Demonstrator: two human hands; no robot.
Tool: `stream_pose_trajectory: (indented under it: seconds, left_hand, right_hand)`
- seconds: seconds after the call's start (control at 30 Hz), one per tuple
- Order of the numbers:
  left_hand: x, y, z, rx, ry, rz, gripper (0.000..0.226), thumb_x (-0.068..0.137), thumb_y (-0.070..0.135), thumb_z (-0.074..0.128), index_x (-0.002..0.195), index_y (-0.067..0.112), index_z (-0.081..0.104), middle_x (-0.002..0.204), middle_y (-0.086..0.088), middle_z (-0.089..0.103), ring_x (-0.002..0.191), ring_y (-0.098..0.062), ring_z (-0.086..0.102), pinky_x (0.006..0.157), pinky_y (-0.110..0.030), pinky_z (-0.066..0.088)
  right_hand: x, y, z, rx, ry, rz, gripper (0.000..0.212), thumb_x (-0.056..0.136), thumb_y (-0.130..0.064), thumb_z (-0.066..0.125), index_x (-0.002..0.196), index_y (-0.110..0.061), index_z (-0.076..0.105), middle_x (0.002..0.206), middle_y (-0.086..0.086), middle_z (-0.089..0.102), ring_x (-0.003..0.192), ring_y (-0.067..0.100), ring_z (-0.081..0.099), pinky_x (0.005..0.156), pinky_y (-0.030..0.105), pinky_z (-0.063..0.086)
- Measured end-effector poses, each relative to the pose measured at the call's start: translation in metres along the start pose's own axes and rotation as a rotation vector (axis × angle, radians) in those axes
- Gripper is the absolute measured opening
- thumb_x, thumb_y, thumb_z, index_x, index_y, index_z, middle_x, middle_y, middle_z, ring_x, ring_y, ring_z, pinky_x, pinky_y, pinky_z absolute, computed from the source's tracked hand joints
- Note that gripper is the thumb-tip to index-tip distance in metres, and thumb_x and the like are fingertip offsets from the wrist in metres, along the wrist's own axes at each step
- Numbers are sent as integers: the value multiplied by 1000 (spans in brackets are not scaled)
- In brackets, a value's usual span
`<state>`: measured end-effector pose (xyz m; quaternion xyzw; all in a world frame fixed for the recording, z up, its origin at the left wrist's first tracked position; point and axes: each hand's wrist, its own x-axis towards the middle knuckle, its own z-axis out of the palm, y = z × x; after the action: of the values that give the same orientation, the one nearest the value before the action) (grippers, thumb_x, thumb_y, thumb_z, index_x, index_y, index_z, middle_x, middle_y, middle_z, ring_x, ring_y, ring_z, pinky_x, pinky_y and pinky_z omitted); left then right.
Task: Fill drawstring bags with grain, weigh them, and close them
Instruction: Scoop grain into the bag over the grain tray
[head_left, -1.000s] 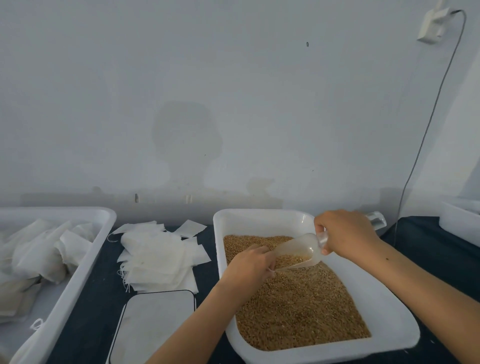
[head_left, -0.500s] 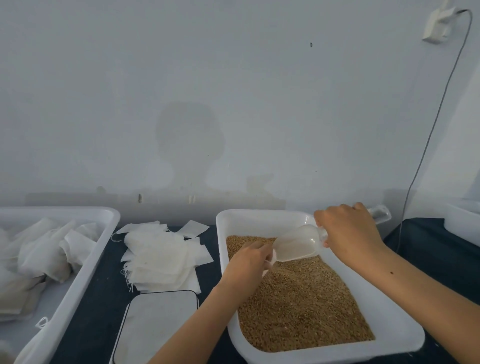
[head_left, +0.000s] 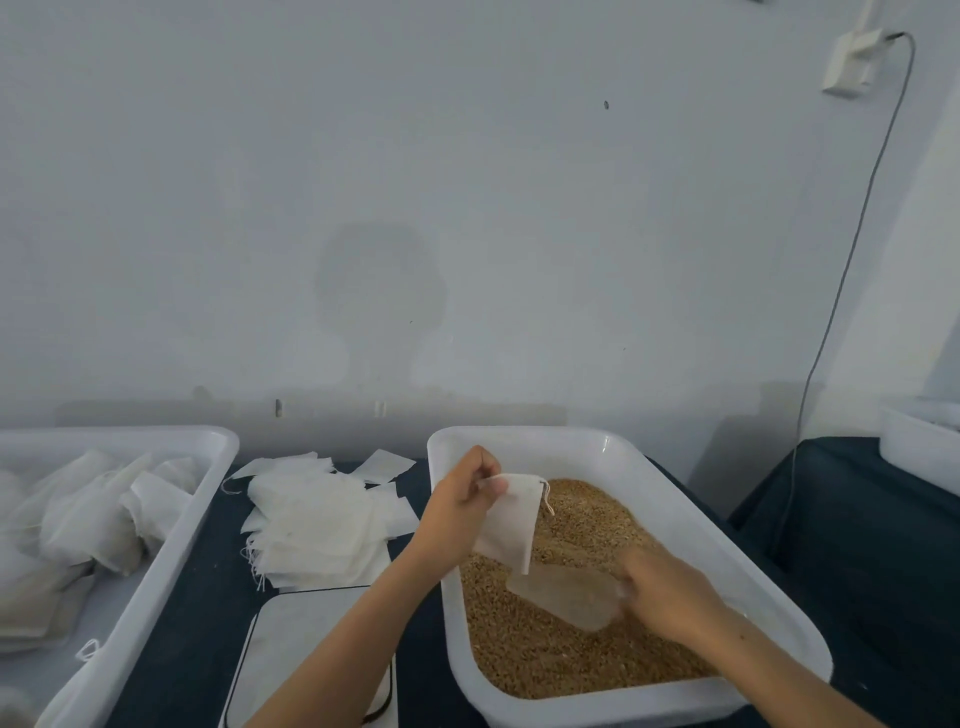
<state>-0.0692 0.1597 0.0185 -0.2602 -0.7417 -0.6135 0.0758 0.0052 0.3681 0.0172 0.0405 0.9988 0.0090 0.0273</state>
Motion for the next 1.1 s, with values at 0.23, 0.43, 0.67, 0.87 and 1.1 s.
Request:
stream_pose_trajectory:
  seconds: [0.23,0.43,0.67,0.87,1.1]
  left_hand:
    - [-8,31,-27,-29,11,88,14,92,8,55,80,11,51,72,7,53,65,-7,46,61,-17,36]
    - [-14,61,-49,-62,61,118,16,93,8,54,80,15,50,69,8,51,62,-7,44,60,-18,36]
    - [-17,69,-62,-286,289,-52,17,94,11,53,78,14,51,65,4,49,61,-9,45,59,-25,40]
    - [-12,61,-59,-269,326,-103,14,94,12,54,80,10,52,70,0,50,66,-14,45,56,-26,39]
    - [-29,35,-80,-86,217,-118,15,91,12,58,78,13,52,70,4,53,64,-11,46,60,-28,40]
  right_hand:
    - [0,-14,-5,-31,-10,-35,12,92,-7,45,95,-19,47,99,-3,47,92,12,50,69,20,37]
    - [12,-49,-33,519,54,-227,18,95,-16,50,108,-28,54,104,-14,57,96,1,54,83,16,43]
    - [-1,-36,-36,-286,-262,97,12,87,-11,60,84,-17,50,78,-6,45,70,12,44,71,27,37]
    - [-10,-18,-8,-218,-103,77,30,96,-11,40,69,-20,33,72,-6,36,62,7,36,76,28,34]
    - [-15,-36,-16,-193,59,28,23,90,-4,42,105,-22,46,113,-1,50,100,15,48,86,30,37]
